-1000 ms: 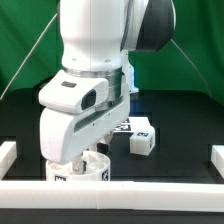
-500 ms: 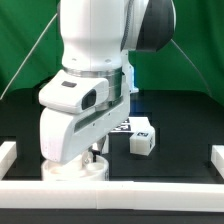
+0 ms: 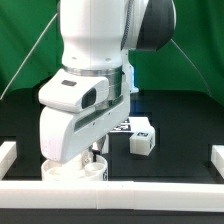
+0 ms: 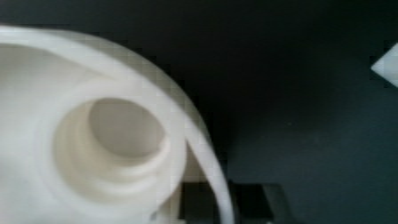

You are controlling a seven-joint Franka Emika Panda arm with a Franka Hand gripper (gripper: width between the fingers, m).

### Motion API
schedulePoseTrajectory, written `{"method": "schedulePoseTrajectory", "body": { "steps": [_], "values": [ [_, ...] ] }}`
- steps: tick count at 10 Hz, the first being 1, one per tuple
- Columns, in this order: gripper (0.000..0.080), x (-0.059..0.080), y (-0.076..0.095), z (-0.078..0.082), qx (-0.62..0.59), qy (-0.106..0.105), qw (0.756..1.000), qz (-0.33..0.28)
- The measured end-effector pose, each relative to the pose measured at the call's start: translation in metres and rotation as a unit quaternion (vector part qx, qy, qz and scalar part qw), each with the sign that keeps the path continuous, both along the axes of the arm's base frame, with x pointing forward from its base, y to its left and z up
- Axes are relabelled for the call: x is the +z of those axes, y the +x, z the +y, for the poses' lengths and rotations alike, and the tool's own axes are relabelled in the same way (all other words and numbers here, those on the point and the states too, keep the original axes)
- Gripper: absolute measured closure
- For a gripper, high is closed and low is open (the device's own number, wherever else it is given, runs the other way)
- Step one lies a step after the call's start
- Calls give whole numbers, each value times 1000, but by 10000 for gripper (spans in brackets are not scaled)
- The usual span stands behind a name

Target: Assemble stool

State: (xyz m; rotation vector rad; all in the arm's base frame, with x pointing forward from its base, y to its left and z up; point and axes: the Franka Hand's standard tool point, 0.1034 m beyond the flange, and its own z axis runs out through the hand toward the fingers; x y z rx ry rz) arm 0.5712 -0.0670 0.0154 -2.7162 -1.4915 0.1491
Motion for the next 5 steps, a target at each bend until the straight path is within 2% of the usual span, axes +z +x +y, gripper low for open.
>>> {"method": "schedulePoseTrajectory", "body": {
  "steps": [2, 4, 5],
  "values": [
    [767, 0, 1, 3, -1, 0, 1000, 0],
    [767, 2, 4, 38, -24, 2, 1000, 4],
    [767, 2, 5, 49, -26, 2, 1000, 3]
  ]
}}
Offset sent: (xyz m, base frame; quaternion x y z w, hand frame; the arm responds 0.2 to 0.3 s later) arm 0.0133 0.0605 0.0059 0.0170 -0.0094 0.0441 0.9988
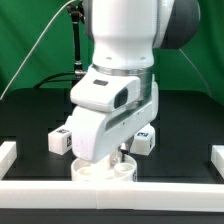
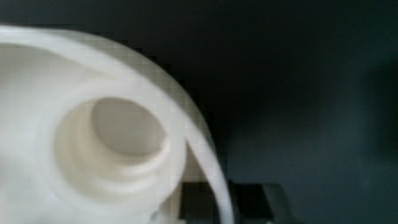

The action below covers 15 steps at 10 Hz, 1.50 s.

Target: Assemble stool

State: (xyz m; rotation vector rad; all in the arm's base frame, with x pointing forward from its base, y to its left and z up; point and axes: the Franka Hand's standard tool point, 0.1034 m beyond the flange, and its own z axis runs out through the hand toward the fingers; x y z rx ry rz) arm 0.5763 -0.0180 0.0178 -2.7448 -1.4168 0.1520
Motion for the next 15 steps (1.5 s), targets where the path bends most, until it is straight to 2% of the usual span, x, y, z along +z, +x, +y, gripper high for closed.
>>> {"method": "schedulePoseTrajectory", "body": {
  "steps": [3, 7, 9, 11, 15],
  "values": [
    [767, 0, 5, 44, -44, -1, 999, 1],
    [767, -1, 5, 44, -36, 0, 999, -2],
    [767, -1, 3, 69, -53, 2, 999, -4],
    [767, -1, 9, 100, -57, 6, 998, -6],
    [767, -1, 15, 129, -63, 8, 998, -1]
  ]
}}
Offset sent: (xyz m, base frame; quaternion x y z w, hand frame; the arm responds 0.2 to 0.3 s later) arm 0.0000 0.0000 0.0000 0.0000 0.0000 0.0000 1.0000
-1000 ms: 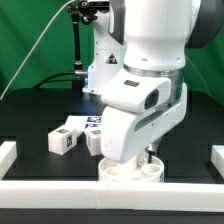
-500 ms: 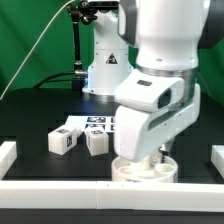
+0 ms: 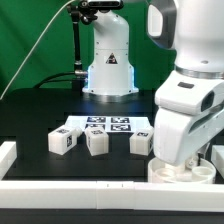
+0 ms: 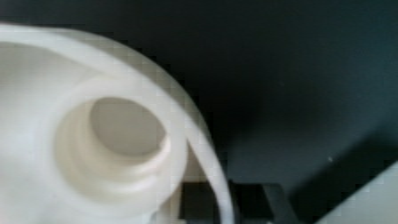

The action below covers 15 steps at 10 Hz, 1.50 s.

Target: Assemble stool

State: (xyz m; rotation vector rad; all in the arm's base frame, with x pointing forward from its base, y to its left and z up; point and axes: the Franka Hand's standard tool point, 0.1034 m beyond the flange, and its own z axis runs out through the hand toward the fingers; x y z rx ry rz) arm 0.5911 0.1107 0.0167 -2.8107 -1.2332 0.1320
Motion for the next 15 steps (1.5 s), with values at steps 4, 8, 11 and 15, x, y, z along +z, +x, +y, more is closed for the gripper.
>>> {"method": "schedulePoseTrajectory", "body": {
  "steps": [4, 8, 11, 15],
  "values": [
    [767, 3, 2, 16, -12, -3, 1000, -3],
    [351, 2, 3, 6, -17, -8, 1000, -4],
    [166, 34, 2, 9, -21, -17, 1000, -9],
    [150, 66, -11, -33, -50, -26, 998, 5]
  ]
}}
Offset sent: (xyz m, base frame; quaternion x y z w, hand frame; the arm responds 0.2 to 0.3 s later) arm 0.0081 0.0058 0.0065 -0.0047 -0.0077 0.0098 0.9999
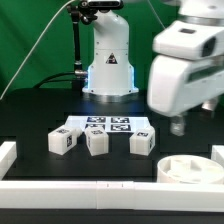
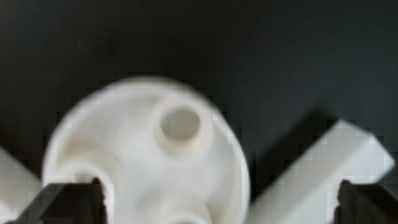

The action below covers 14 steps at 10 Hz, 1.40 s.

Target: Assemble stool

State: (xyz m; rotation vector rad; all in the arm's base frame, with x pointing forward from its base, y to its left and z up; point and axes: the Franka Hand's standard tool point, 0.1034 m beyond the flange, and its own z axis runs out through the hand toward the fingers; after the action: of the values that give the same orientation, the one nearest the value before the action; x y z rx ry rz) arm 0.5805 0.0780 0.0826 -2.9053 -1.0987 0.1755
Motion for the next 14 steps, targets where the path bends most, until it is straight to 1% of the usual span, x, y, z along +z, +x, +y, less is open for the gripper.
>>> {"method": "schedulePoseTrajectory", "body": {
  "steps": [1, 2, 3, 4, 7, 8, 9, 10, 11, 12, 13, 14],
  "values": [
    [150, -2, -12, -18, -4, -3, 1000, -6],
    [150, -5, -28, -38, -13, -7, 1000, -7],
    [150, -5, -35, -48, -13, -8, 1000, -7],
    [150, -5, -34, -45, -18, -8, 1000, -7],
    [150, -6, -34, -44, -36, -10, 999, -7],
    [150, -7, -35, -44, -64, -13, 998, -7],
    [150, -8, -36, -47, -116, -12, 993, -6],
    [150, -12, -41, -59, -189, -14, 982, -1],
    [150, -16, -47, -68, -265, -25, 964, -3],
    [150, -22, -54, -72, -317, -26, 948, 0],
    [150, -23, -57, -72, -366, -28, 930, 4],
    [150, -23, -56, -69, -390, -28, 920, 4]
  ]
}}
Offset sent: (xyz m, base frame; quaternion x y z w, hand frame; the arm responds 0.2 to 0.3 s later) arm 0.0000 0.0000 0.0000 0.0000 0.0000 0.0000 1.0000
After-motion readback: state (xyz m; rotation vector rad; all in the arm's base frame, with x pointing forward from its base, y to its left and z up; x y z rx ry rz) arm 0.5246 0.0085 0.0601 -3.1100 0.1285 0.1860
